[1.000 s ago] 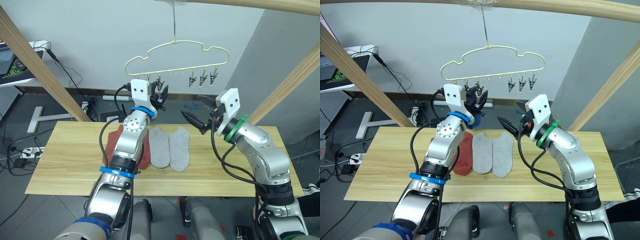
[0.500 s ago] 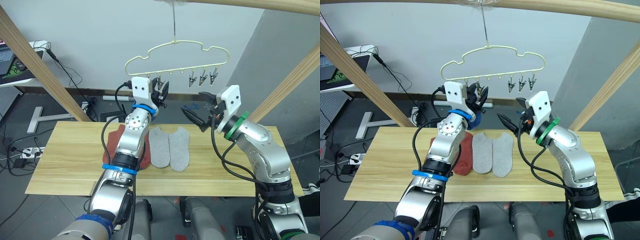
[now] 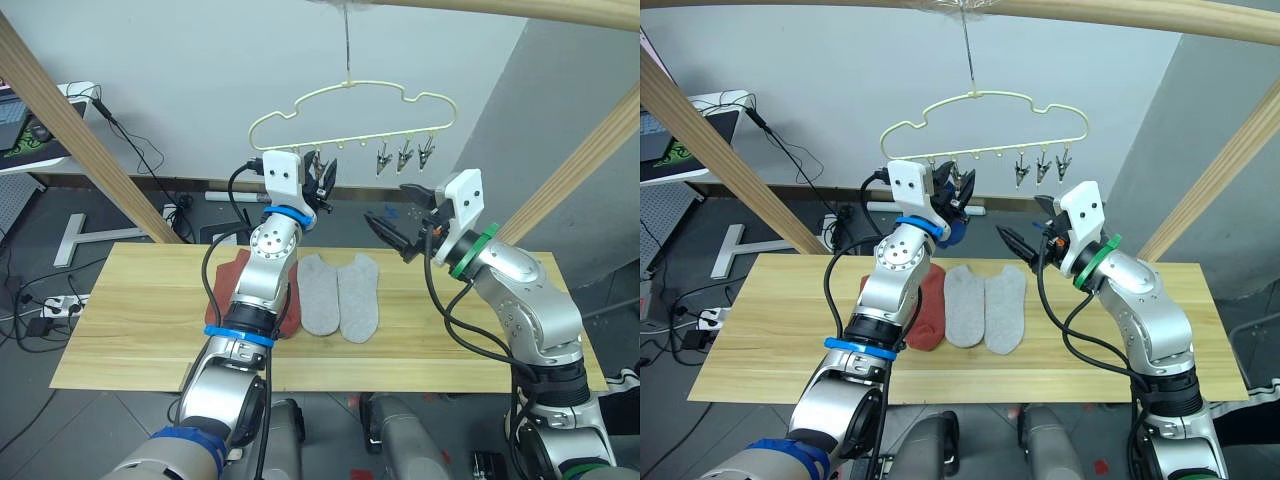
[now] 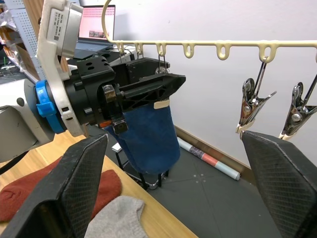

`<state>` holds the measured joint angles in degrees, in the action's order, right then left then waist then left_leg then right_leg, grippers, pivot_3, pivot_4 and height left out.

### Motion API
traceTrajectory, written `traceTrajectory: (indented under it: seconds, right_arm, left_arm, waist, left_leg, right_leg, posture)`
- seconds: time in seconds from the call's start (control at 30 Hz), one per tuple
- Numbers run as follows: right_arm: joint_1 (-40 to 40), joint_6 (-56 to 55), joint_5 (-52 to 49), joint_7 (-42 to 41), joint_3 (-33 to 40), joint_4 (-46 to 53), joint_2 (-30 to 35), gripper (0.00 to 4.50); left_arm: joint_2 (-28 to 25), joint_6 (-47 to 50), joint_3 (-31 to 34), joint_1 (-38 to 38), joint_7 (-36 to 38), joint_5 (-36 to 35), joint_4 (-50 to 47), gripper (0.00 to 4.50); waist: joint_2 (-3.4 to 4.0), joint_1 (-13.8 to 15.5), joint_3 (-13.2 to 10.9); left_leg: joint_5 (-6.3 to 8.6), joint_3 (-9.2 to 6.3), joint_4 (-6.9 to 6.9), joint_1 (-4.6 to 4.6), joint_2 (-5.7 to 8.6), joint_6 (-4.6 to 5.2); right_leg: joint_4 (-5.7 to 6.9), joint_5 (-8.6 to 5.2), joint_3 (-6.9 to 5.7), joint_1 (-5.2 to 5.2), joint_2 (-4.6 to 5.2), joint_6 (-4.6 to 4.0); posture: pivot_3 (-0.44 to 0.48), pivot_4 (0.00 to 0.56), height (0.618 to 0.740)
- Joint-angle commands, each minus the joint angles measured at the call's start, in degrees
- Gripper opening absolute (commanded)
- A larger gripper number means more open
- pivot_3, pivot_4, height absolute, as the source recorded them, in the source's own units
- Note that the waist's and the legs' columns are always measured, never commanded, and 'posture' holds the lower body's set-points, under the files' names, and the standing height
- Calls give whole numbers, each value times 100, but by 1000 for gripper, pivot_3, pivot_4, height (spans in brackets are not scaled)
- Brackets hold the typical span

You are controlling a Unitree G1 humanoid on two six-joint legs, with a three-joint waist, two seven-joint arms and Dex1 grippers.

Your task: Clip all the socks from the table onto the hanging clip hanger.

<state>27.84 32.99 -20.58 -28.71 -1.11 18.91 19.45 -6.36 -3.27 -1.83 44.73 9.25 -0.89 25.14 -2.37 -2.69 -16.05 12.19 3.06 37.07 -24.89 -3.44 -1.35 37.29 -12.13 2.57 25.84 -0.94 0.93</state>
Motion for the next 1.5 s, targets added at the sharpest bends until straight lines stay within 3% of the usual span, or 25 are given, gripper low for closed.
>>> traceTrajectory:
  seconds: [0.03,0.17,0.27,0.47,0.7,0.9,1.07,1.37,1.5]
  right_arm:
    - [97,-50,-131,7,138,288,31,4500]
    - [102,-57,-155,25,119,275,35,4500]
    - [86,-60,-163,27,88,281,31,4500]
    - [57,-84,41,2,-207,144,37,4500]
    - [-174,-256,983,168,-1000,-855,82,4500]
    - [66,-998,1574,454,-1373,-3185,-732,4500]
    - [315,-1361,1731,368,-1398,-4212,-1136,4500]
    - [406,-1997,2282,497,-1451,-5702,-1246,4500]
    - [344,-2238,2448,467,-1471,-5873,-1186,3223]
  left_arm:
    - [1,-168,47,135,-21,35,-82,1437]
    - [-7,-179,93,140,-19,-11,-91,402]
    - [-23,-192,116,140,-13,-23,-95,21]
    - [-45,-125,220,97,31,-88,-188,21]
    - [-77,452,387,-149,321,-479,-621,21]
    - [-230,1073,402,-553,566,-648,-1295,21]
    - [-245,1305,368,-725,556,-608,-1612,21]
    - [-248,1536,374,-824,528,-628,-1861,21]
    - [-252,1584,367,-820,566,-642,-1892,0]
  waist:
    - [0,-2,0]
    - [0,-4,0]
    - [0,-4,0]
    - [0,-9,0]
    - [0,-30,0]
    - [-1,-79,2]
    - [-1,-61,2]
    - [0,-12,6]
    - [1,-12,7]
  left_leg:
    - [0,0,0,0,0,0]
    - [0,0,1,1,0,0]
    - [0,0,3,1,0,0]
    - [0,-1,11,3,0,0]
    - [0,-3,28,11,0,0]
    - [0,-1,69,11,-6,0]
    - [-6,1,89,11,-5,9]
    - [-6,-2,87,12,-4,10]
    - [-6,-7,88,31,-4,10]
  right_leg:
    - [0,0,0,0,0,0]
    - [3,1,0,0,0,-2]
    - [6,1,0,0,0,-2]
    - [23,1,0,0,0,-1]
    - [55,-11,0,0,0,18]
    - [78,-11,2,-2,-4,18]
    - [81,1,8,-5,-7,16]
    - [76,2,7,-12,-5,17]
    - [77,2,3,-31,-6,17]
  posture:
    - [-111,252,740]
    - [-110,254,740]
    - [-107,256,740]
    - [-107,256,740]
    - [-90,257,740]
    - [-58,254,740]
    - [-29,253,740]
    - [-5,251,740]
    - [-5,251,740]
